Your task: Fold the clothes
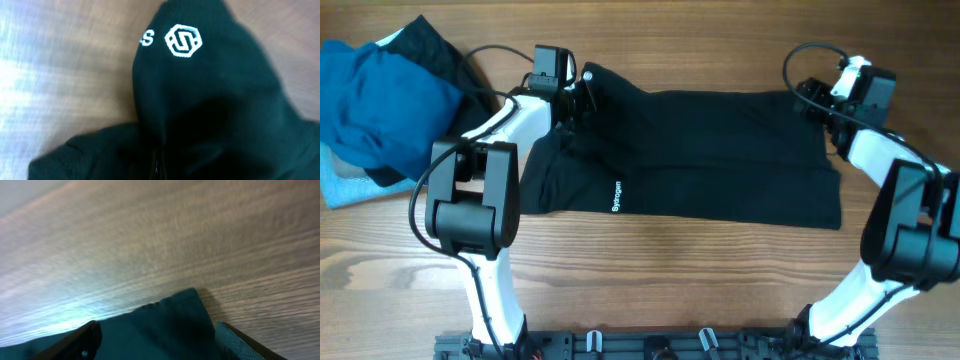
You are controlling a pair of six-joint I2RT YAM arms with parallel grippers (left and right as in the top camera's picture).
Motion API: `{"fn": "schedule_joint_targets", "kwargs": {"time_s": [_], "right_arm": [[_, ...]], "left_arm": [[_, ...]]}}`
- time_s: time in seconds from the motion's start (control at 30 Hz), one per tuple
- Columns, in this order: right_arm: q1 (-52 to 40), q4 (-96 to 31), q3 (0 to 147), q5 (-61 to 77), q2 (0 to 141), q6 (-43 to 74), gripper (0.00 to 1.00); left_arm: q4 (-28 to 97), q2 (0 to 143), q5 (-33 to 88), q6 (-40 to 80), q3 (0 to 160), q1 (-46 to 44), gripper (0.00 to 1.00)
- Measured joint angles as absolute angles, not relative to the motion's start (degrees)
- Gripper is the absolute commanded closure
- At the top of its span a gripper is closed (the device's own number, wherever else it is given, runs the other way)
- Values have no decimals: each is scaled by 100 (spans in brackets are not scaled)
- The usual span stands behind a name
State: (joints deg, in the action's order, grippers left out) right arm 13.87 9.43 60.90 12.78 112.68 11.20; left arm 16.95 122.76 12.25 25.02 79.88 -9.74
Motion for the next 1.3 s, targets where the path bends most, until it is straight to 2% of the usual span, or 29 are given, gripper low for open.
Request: {"fn": "schedule_joint_targets", "kwargs": {"time_s": [0.3,0.37,0.4,0.53,0.67,0.77,1.03,1.3], "right_arm": [[1380,1404,6108,711,11719,1096,23],[1380,1472,6108,668,11719,1100,39],[1380,1483,6108,633,11719,1111,44],[1372,1345,6108,591,11723,1081,51],[1334,1160,6108,589,11723,1085,71],[1326,1135,6108,587,11723,1055,96],[1326,930,6132,569,11712,1059,96],[1474,-158,6132,508,10951,1059,96]], "left_arm": [[2034,12202,1227,2587,7990,-974,96],[2038,12202,1225,2587,7990,-974,96],[2038,12202,1225,2587,7990,-974,96],[2038,12202,1225,2587,7990,-974,96],[2045,12202,1225,2589,7990,-974,96],[2064,12199,1225,2589,7990,-974,96],[2095,12191,1227,2589,7990,-974,96],[2106,11896,1223,2589,7988,-974,96]]}}
